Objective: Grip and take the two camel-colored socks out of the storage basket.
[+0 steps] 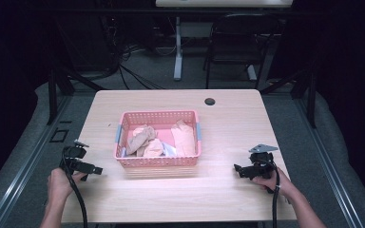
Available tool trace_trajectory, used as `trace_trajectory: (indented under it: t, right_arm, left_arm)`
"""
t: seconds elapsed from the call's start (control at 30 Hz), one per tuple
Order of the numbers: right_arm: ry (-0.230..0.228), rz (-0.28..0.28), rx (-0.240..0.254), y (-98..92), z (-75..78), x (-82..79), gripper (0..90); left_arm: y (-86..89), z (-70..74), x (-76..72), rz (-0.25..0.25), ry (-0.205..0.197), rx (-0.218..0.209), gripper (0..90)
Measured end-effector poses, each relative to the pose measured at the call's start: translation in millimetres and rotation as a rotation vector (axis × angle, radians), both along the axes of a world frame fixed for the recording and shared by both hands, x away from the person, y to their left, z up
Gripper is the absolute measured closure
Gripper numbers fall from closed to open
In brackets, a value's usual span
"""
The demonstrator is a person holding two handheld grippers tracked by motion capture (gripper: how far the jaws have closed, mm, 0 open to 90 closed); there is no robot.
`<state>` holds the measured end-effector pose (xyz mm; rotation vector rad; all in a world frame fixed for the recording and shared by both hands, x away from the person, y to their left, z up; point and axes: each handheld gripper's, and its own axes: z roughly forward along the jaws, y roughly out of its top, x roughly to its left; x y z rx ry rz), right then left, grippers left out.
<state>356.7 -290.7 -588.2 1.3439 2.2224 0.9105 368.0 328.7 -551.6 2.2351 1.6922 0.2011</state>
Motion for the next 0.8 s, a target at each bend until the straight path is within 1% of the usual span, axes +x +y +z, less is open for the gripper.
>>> trace_trajectory:
  t: [0.1, 0.2, 0.3, 0.33, 0.37, 0.4, 0.47, 0.53, 0.6, 0.63, 0.7, 0.73, 0.77, 0.8]
  right_arm:
    - [0.0, 0.001, 0.005, 0.1, -0.1, -0.1, 0.0]
    - [-0.003, -0.001, 0.004, 0.5, -0.2, -0.2, 0.0]
    - [-0.003, -0.002, 0.004, 0.5, -0.3, -0.2, 0.0]
    - [-0.003, -0.002, 0.004, 0.6, -0.2, -0.2, 0.0]
    - [-0.003, -0.002, 0.004, 0.6, -0.2, -0.2, 0.0]
    - [-0.003, -0.002, 0.004, 0.6, -0.2, -0.1, 0.0]
    - [0.0, -0.003, 0.0, 0.7, 0.0, 0.1, 0.0]
    - [0.0, -0.003, -0.001, 0.8, 0.0, 0.2, 0.0]
    - [0.0, 0.005, 0.004, 0.8, -0.1, 0.7, 0.0]
    - [0.004, 0.006, -0.002, 0.6, 0.4, 0.6, 0.0]
    - [0.005, -0.001, 0.002, 1.2, 0.3, 0.2, 0.0]
    - [0.004, -0.002, 0.0, 1.3, 0.4, 0.0, 0.0]
    - [0.004, -0.002, 0.0, 1.3, 0.4, 0.0, 0.0]
    - [0.003, -0.007, 0.0, 1.6, 0.4, -0.4, 0.0]
  left_arm:
    - [-0.9, -1.1, 0.6, -0.006, 0.008, 0.0, 2.9]
    - [-2.7, 0.3, 0.8, -0.007, 0.005, 0.013, 2.0]
    - [-3.5, 2.6, 0.7, -0.008, 0.001, 0.011, 1.9]
    - [-4.1, 6.5, 0.7, -0.011, 0.0, 0.01, 1.8]
    - [-4.1, 6.5, 0.7, -0.011, 0.0, 0.01, 1.9]
    - [-4.1, 10.6, 0.7, -0.011, -0.004, 0.011, 1.9]
    - [-4.0, 11.9, 0.9, -0.013, -0.008, 0.009, 1.9]
    - [-3.8, 17.1, 0.7, -0.014, -0.011, 0.006, 1.9]
    - [-3.9, 22.6, -0.1, -0.024, -0.02, 0.002, 1.6]
    - [-4.9, 27.6, -0.7, -0.034, -0.027, 0.0, 1.4]
    - [-5.9, 30.3, -0.7, -0.038, -0.03, -0.005, 1.0]
    - [-7.9, 35.8, -0.6, -0.05, -0.035, -0.005, 0.9]
    - [-7.9, 35.8, -0.6, -0.05, -0.035, -0.005, 0.8]
    - [-10.2, 40.0, -0.4, -0.059, -0.036, -0.001, 0.7]
